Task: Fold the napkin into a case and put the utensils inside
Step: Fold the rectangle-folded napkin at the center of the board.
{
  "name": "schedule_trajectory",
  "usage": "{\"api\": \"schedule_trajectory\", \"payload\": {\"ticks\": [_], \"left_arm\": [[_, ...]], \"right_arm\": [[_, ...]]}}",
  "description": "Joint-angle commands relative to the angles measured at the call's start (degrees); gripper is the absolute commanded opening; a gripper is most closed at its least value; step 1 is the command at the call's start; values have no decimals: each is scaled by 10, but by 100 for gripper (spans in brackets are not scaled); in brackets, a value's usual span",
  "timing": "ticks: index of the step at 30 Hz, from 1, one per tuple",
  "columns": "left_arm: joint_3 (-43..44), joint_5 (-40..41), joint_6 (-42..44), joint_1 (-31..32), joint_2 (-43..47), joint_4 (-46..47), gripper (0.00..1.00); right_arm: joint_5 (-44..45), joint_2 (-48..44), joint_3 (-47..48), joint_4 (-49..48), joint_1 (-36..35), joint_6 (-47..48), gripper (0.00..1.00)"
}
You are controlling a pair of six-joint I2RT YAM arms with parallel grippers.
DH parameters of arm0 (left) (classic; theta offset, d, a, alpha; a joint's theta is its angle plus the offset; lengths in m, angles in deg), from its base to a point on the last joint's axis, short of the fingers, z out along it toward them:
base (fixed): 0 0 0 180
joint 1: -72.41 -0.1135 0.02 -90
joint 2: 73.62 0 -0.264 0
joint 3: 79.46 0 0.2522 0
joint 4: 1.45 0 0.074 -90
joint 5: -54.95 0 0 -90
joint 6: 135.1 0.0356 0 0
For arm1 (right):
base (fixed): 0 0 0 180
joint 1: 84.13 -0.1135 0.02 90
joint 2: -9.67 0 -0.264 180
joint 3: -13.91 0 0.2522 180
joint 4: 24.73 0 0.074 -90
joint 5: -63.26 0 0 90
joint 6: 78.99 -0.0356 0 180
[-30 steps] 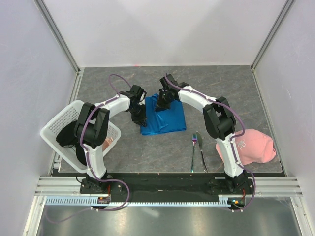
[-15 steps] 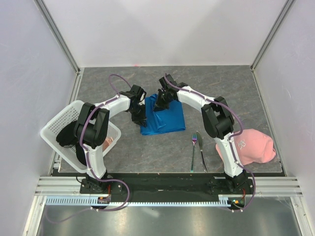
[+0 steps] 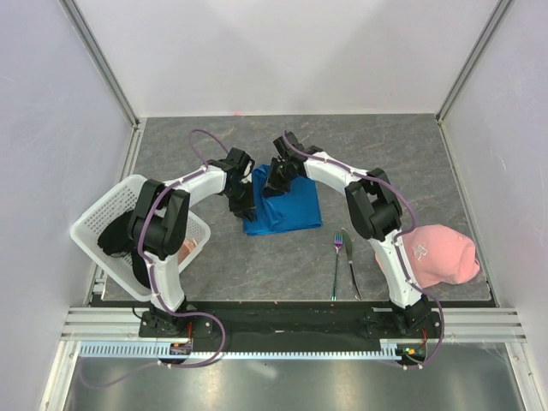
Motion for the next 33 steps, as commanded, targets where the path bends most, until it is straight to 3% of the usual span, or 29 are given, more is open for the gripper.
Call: {"api": "schedule_trajectory", "payload": {"ticks": [1, 6, 9, 17, 19, 22, 23, 26, 29, 33], "left_arm": [[-9, 12, -13, 0, 48, -3, 30], [-26, -3, -8, -41, 105, -26, 36], [-26, -10, -1, -68, 140, -32, 39], [20, -90, -16, -65, 85, -12, 41], [26, -90, -17, -64, 76, -6, 40], [23, -69, -21, -63, 66, -6, 27], [19, -66, -24, -64, 63, -6, 25], [5, -65, -35, -63, 54, 0, 20], [-6, -75, -39, -62, 34, 8, 15], [-20, -69, -40, -58, 31, 19, 13]], "right_arm": [[-45, 4, 46, -9, -7, 7, 39], [-98, -47, 40, 1, 5, 88, 56], [-97, -112, -23, 1, 40, 128, 63], [-137, -172, -135, -5, 107, 187, 62], [-150, -165, -136, -19, 97, 190, 59], [-151, -139, -131, -25, 79, 191, 42], [-152, -133, -130, -25, 75, 190, 31], [-132, -120, -131, -27, 65, 198, 15], [-137, -99, -127, -35, 58, 198, 5], [-122, -95, -135, -33, 46, 199, 3]]}}
